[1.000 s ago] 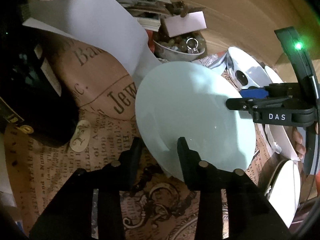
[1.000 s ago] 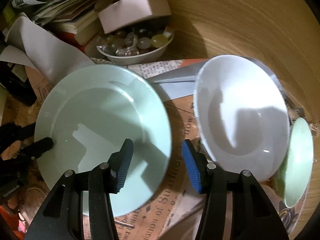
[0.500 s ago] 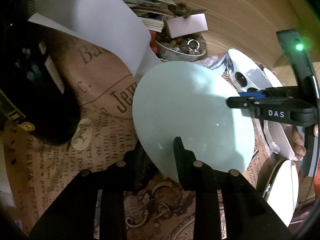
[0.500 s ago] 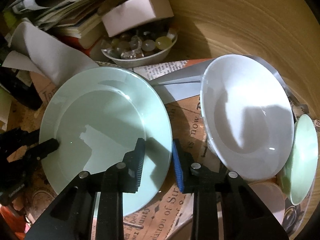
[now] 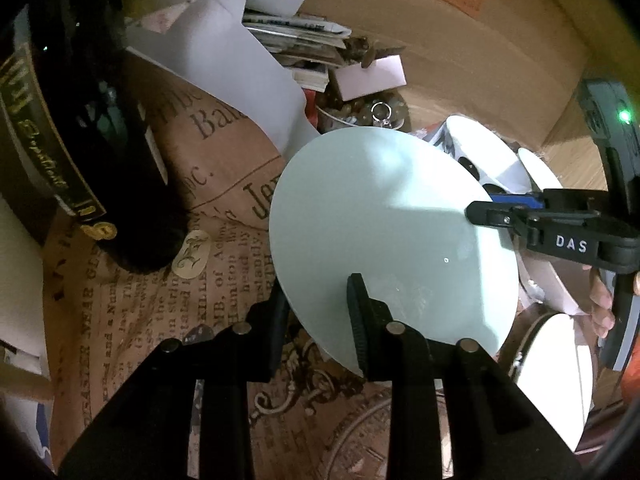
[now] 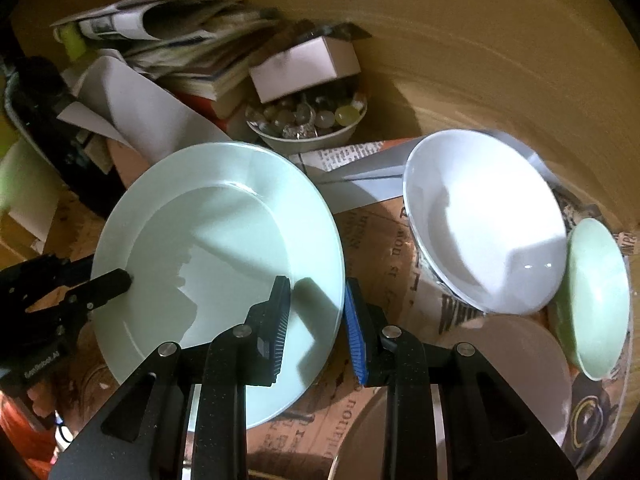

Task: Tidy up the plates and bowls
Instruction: 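Close both tools on the mint green plate rim, then lift the mint green plate with both tools and lower it onto the white plate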

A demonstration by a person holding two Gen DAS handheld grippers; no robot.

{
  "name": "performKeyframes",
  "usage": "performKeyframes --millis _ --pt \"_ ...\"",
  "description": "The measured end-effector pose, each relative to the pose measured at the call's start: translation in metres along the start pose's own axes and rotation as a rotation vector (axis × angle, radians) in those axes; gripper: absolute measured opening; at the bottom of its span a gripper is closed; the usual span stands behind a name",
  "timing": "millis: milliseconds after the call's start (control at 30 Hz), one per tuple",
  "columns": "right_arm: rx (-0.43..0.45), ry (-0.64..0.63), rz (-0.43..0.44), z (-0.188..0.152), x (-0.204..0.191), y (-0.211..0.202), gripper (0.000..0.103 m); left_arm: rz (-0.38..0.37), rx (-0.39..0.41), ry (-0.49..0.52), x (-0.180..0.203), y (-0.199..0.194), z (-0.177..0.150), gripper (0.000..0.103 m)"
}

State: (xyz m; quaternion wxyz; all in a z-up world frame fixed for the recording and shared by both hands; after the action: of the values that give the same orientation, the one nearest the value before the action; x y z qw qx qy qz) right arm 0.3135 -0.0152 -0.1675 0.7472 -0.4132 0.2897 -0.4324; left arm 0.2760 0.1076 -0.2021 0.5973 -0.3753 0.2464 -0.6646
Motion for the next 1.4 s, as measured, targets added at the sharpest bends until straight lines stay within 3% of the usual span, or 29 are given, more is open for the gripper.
performKeyframes --millis 900,1400 --pt "0.185 0.023 0.036 -0.041 -0.011 -0.077 0.025 -0.033 0.161 0.019 0.034 -0.092 -0.025 0.029" --pt "0.211 0.056 0.042 -0.084 -0.01 -0.103 0.025 -0.039 0.168 0.024 0.059 -0.11 -0.056 0.029"
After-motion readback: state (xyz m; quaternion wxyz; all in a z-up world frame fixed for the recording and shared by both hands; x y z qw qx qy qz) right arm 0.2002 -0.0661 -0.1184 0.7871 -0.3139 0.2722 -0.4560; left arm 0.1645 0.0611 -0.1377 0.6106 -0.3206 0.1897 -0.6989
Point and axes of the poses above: each gripper's, at about its wrist camera, not at the fingertips, and y roughly the way its jaws point, x to its right, z to its top, the point moved 6 cm from there along y, roughly the way its jaws point
